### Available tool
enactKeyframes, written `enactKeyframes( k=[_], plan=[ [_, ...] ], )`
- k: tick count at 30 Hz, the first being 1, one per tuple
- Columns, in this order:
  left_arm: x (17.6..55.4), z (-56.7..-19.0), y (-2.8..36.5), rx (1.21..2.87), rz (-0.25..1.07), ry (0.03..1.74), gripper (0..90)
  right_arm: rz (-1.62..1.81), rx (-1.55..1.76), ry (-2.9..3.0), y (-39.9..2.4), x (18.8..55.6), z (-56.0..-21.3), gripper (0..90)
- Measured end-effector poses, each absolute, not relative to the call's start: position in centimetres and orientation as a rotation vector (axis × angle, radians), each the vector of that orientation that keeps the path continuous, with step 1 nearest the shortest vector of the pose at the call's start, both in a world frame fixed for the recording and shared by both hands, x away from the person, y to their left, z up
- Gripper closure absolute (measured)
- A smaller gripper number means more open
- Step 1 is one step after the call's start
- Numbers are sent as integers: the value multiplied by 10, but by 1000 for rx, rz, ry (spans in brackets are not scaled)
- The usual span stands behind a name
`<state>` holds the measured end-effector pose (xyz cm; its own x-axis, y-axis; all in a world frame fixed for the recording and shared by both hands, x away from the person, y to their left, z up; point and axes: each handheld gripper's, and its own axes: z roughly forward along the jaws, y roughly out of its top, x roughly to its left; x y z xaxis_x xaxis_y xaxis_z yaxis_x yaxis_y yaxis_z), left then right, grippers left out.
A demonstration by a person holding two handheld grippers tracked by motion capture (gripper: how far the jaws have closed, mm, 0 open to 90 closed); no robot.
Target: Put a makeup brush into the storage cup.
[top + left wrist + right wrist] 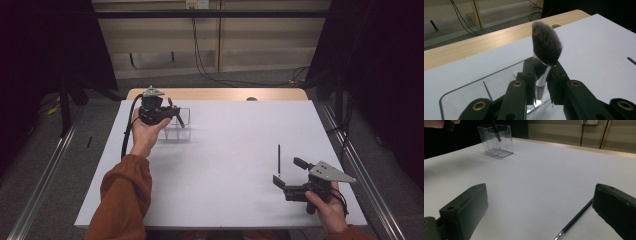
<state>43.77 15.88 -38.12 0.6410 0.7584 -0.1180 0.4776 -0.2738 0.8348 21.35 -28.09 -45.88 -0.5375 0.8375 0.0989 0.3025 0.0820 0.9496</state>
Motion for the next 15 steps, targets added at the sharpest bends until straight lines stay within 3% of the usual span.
enactKeyframes(
  k=[15],
  plan=[
    [438,-387,157,1944,359,975,776,1467,1122,1887,-281,213,-459,1]
  ],
)
